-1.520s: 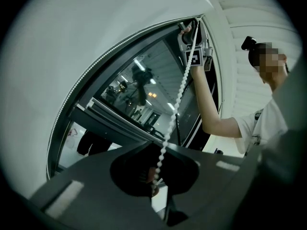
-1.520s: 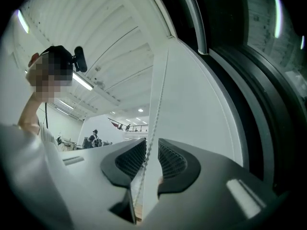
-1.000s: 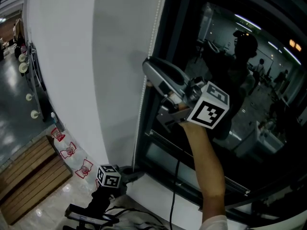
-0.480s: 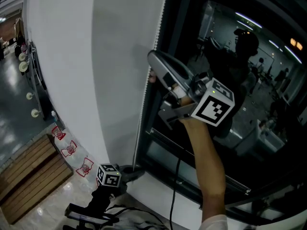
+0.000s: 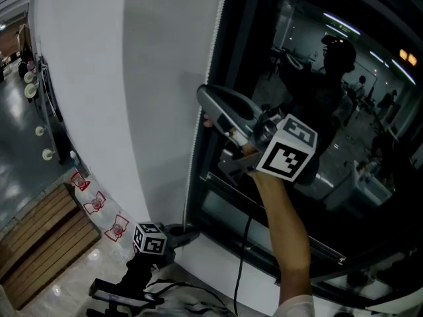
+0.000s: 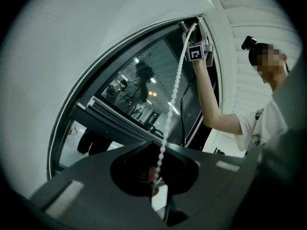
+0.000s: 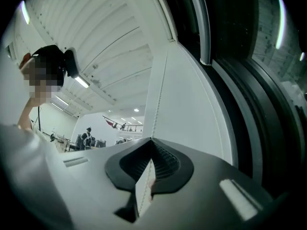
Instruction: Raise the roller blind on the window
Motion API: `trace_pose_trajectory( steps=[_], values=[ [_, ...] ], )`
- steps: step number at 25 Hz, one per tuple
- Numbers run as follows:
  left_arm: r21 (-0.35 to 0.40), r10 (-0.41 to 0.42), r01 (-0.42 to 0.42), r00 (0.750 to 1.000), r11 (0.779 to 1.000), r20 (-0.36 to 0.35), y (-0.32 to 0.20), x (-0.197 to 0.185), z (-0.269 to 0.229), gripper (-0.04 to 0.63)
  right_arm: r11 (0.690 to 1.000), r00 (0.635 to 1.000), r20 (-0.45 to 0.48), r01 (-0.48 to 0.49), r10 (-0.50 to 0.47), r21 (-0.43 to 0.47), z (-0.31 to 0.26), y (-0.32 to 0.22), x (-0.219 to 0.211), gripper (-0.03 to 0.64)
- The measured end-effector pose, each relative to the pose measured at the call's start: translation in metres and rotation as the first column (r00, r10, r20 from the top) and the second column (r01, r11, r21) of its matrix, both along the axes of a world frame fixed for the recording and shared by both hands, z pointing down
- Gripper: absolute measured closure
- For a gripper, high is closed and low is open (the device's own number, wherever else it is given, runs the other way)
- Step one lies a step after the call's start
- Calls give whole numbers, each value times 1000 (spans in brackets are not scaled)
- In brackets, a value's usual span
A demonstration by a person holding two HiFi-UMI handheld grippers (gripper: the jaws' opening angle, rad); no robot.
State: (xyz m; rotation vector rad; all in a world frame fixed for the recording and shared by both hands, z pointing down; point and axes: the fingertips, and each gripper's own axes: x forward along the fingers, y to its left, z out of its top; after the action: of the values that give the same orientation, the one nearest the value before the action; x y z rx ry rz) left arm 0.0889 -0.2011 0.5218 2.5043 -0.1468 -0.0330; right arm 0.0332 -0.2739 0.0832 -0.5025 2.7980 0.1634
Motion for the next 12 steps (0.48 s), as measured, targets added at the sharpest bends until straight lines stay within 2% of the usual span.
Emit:
trace_pose_trajectory(
  steps=[7,12],
  values=[
    [9,7,-7,1000,1000,-2,0,-1,-1,597,991,994,-105,-48,35,-121,99,-13,-6,611],
    [8,12,-12,1000,1000,-7,2,-2,-3,597,956,990,-141,-72,33,-283,192,-20,-8,611]
  ],
)
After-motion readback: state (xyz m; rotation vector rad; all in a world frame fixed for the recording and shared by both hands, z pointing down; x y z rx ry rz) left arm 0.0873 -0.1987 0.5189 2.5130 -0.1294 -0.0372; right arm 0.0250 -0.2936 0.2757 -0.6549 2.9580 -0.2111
